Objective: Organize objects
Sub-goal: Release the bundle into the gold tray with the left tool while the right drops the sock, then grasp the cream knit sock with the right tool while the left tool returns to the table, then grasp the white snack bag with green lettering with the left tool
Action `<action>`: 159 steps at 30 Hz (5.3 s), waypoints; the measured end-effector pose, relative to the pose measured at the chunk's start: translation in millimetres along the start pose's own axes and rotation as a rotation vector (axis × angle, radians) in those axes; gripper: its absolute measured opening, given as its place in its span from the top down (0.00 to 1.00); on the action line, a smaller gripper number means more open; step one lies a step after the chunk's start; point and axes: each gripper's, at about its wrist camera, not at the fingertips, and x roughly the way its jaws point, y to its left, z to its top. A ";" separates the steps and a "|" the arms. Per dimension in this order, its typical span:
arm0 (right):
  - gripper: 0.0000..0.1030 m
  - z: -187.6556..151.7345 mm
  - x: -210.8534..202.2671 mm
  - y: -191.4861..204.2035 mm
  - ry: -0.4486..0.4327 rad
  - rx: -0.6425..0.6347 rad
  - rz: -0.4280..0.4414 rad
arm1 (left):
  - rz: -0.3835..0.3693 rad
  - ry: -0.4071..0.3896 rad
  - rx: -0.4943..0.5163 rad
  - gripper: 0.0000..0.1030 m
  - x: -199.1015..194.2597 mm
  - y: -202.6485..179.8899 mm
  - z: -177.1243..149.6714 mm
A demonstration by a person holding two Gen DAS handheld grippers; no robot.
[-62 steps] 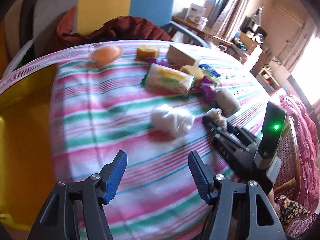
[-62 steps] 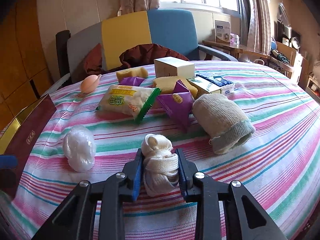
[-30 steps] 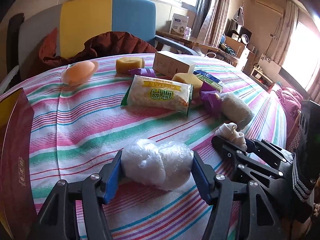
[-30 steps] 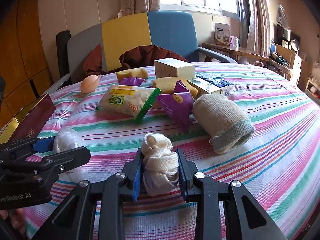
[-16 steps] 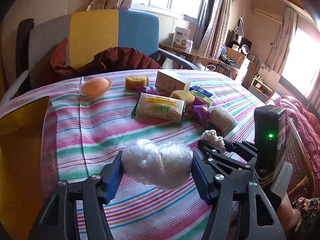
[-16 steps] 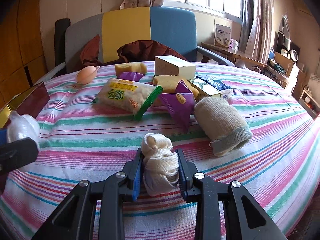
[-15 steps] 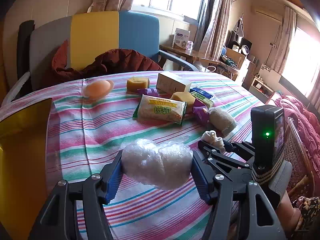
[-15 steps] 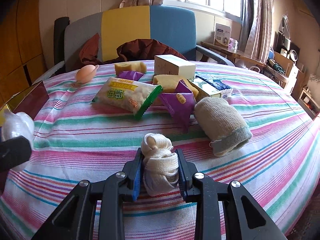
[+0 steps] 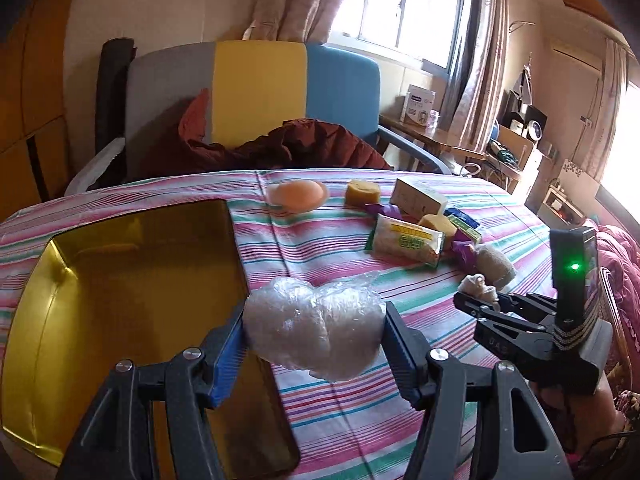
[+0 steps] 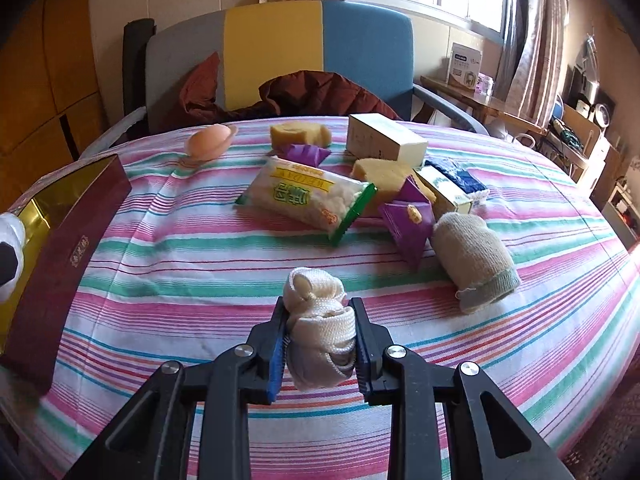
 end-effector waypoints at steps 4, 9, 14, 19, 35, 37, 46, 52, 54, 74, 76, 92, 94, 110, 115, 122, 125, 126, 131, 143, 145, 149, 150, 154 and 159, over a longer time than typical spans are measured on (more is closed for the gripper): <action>0.72 9.6 -13.2 14.7 -0.026 -0.026 0.026 | 0.059 0.005 -0.059 0.38 -6.6 32.1 -6.0; 0.72 20.2 -29.5 35.3 -0.058 -0.058 0.073 | 0.129 0.018 -0.124 0.38 -13.5 69.4 -16.6; 0.72 30.5 -45.8 60.8 -0.088 -0.104 0.129 | 0.198 0.049 -0.168 0.38 -16.8 100.4 -29.1; 0.72 39.6 -61.9 92.3 -0.115 -0.157 0.204 | 0.246 0.080 -0.222 0.38 -21.1 133.6 -41.8; 0.72 32.8 -73.5 202.0 -0.055 -0.328 0.455 | 0.387 0.182 -0.302 0.33 -35.0 181.5 -56.3; 0.72 31.1 -71.3 213.0 -0.042 -0.346 0.472 | 0.415 0.173 -0.314 0.30 -42.3 185.5 -55.1; 0.72 16.2 -59.9 251.1 0.032 -0.399 0.544 | 0.378 0.045 -0.495 0.23 -76.0 213.7 -60.4; 0.72 10.3 -45.3 267.4 0.096 -0.406 0.576 | 0.359 -0.113 -0.569 0.23 -104.1 217.8 -56.0; 0.72 8.6 -40.3 274.8 0.117 -0.404 0.590 | 0.360 -0.150 -0.577 0.23 -111.1 217.7 -54.4; 0.35 -5.8 -48.3 296.1 0.096 -0.408 0.689 | 0.395 -0.163 -0.611 0.23 -113.2 214.5 -56.5; 0.31 -3.4 -51.0 289.2 0.075 -0.388 0.672 | 0.389 -0.153 -0.605 0.23 -111.4 212.9 -55.9; 0.29 29.6 -37.1 206.8 0.023 -0.209 0.459 | 0.279 -0.068 -0.475 0.23 -82.1 167.7 -50.3; 0.29 29.9 -36.2 188.6 0.016 -0.181 0.425 | 0.257 -0.066 -0.453 0.23 -80.4 159.4 -48.6; 0.25 13.9 1.1 16.4 0.060 -0.011 0.073 | 0.017 -0.014 -0.214 0.23 -59.3 65.2 -34.4; 0.25 32.7 1.7 -53.7 0.034 0.016 -0.035 | -0.017 0.004 -0.183 0.23 -52.7 42.9 -31.3; 0.25 59.1 40.1 -126.9 0.162 -0.051 -0.040 | -0.058 0.041 -0.142 0.23 -38.7 14.7 -23.1; 0.33 56.8 62.1 -136.7 0.245 -0.076 0.041 | -0.074 0.063 -0.106 0.23 -28.9 -1.4 -16.7; 0.38 55.0 67.0 -140.1 0.257 -0.075 0.067 | -0.082 0.068 -0.101 0.23 -26.1 -4.1 -15.5; 0.45 44.3 75.0 -138.5 0.276 -0.087 0.123 | -0.120 0.099 -0.079 0.23 -5.0 -26.4 -3.0; 0.47 45.7 73.8 -152.3 0.308 0.002 0.155 | -0.190 0.267 -0.244 0.19 114.9 -67.8 35.5; 0.47 44.8 73.1 -149.3 0.305 -0.024 0.142 | -0.214 0.288 -0.304 0.18 137.0 -75.3 44.0; 0.46 47.1 77.4 -146.8 0.308 -0.021 0.145 | -0.195 0.350 -0.401 0.18 179.7 -85.0 57.9; 0.46 47.8 78.8 -148.2 0.310 -0.013 0.151 | -0.176 0.357 -0.428 0.18 189.0 -85.9 61.7; 0.46 48.0 81.9 -150.4 0.323 0.006 0.163 | -0.129 0.389 -0.487 0.18 216.2 -89.0 70.5; 0.46 49.2 83.6 -147.7 0.321 -0.007 0.157 | -0.086 0.396 -0.438 0.17 232.3 -102.5 72.9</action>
